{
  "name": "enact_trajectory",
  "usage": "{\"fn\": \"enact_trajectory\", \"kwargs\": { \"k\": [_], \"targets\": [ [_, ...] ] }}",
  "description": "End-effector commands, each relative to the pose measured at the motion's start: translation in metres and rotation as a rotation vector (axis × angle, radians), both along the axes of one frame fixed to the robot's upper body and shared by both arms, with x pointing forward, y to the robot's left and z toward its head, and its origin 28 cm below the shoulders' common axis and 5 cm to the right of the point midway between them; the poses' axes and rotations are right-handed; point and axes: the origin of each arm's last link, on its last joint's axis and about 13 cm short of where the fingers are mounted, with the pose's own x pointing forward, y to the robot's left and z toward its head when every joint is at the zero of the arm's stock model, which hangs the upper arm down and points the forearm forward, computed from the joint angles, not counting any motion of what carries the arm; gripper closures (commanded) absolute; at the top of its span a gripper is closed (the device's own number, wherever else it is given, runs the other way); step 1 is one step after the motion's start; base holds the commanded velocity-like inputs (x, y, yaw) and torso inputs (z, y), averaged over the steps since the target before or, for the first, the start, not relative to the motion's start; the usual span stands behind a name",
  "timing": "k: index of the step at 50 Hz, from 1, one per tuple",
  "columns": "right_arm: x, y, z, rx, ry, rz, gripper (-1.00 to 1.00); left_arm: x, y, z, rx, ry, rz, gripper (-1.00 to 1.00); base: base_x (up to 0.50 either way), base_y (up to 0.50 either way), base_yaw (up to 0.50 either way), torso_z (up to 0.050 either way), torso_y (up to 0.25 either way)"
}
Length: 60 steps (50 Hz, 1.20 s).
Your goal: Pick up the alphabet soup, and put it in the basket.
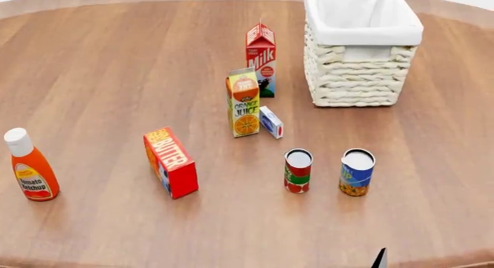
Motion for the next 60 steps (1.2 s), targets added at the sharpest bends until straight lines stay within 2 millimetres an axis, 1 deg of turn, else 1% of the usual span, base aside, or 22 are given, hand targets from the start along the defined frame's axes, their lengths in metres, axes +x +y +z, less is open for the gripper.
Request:
{"fn": "enact_trajectory", "kwargs": {
  "k": [1,34,60],
  "targets": [
    [0.0010,-0.0002,-0.0004,0.002,0.009,0.003,-1.00,0.0008,-0.0010,-0.0002,0.003,0.004,-0.002,-1.00,-0.05,-0.21,0.00,0.000,0.000],
    [0.0000,0.0009,0.0004,-0.006,0.003,0.007,-1.00,0.0015,-0.0016,-0.0014,0.006,0.003,-0.006,-1.00,-0.06,-0.24,0.00,0.000,0.000],
    [-0.0025,0.0018,0.0020,-0.012,-0.008,0.018,-1.00,0.0000,-0.0020,-0.0005,0.005,-0.002,-0.009,-1.00,0.00,-0.16,0.00,0.000,0.000]
  ]
}}
